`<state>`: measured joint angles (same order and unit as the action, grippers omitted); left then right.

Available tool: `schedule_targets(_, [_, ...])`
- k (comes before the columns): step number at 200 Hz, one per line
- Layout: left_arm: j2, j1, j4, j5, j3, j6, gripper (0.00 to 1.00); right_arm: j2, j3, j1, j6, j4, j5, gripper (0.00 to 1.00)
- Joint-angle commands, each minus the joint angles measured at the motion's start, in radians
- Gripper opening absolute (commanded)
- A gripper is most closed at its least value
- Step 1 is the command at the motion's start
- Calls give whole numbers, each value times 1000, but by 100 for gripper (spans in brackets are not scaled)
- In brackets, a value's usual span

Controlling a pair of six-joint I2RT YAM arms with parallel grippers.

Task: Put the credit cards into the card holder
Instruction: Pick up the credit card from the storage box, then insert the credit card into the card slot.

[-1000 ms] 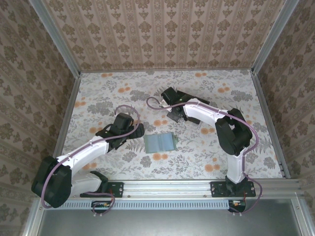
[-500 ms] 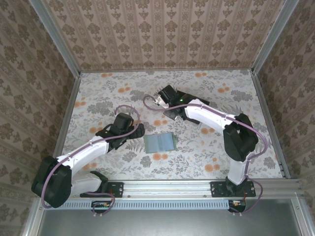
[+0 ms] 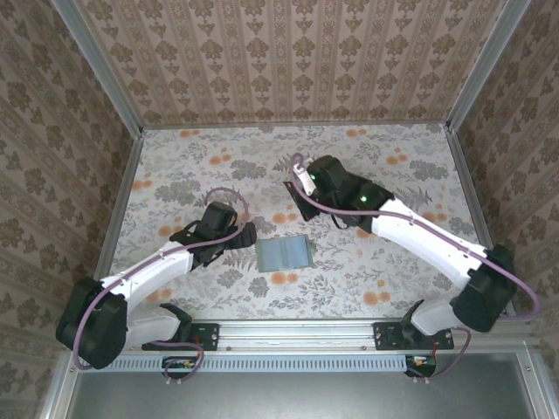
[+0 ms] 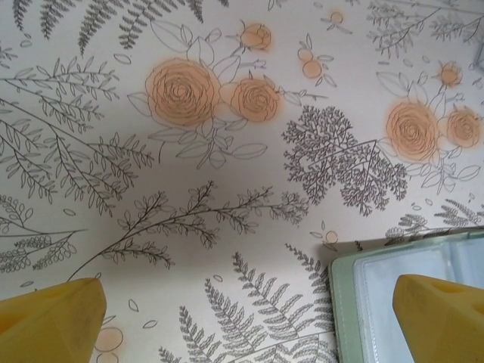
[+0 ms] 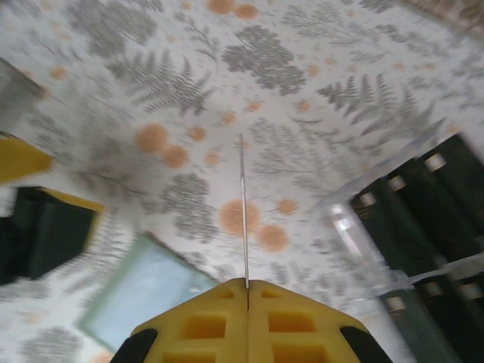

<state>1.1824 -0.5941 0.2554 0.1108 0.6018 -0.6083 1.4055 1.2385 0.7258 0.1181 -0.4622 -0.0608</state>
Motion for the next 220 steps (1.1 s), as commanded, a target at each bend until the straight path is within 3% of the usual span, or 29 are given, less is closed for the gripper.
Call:
schedule_targets(1, [-10, -9, 55, -27, 15, 36, 100, -89, -143, 4, 269, 145, 159, 0])
schedule_targets(69, [58, -129, 103, 17, 48, 30, 100, -169, -445, 3, 550, 355, 293, 0])
schedule_targets(220, [244, -244, 97, 144, 116, 38, 100, 69, -558, -29, 586, 526, 392, 0])
